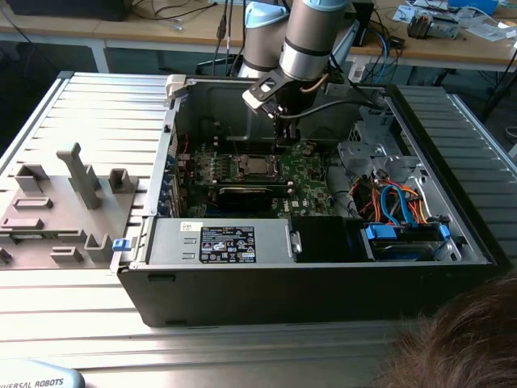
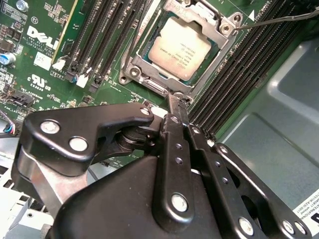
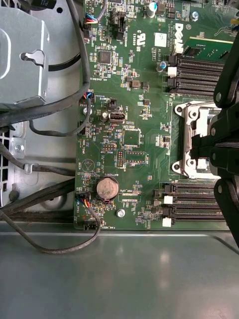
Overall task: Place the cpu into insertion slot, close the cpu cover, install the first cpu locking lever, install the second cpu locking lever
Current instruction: 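Close the cpu cover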
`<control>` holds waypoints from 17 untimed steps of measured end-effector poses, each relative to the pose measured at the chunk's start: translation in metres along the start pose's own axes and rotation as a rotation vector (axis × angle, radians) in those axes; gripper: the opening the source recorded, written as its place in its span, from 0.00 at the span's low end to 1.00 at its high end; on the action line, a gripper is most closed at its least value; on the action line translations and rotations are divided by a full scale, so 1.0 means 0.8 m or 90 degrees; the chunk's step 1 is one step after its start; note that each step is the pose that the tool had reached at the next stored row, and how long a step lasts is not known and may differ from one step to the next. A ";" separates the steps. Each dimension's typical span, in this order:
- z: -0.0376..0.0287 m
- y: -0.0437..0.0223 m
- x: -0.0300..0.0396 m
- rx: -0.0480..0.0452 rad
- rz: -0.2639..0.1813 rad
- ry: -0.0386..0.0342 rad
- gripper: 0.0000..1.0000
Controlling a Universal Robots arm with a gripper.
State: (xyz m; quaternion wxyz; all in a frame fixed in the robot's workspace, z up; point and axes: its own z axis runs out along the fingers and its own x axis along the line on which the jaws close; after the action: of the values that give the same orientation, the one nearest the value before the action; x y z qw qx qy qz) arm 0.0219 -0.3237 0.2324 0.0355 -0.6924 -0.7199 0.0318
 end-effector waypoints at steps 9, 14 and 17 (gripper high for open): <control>0.0060 -0.0007 0.0000 0.0000 0.000 0.0000 0.11; 0.0116 -0.0104 0.0003 0.0000 0.000 0.0000 0.11; 0.0166 -0.0155 0.0002 0.0000 0.000 0.0001 0.11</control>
State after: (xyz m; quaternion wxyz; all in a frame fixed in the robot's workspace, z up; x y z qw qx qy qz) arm 0.0083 -0.3240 0.2204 0.0355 -0.6924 -0.7199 0.0318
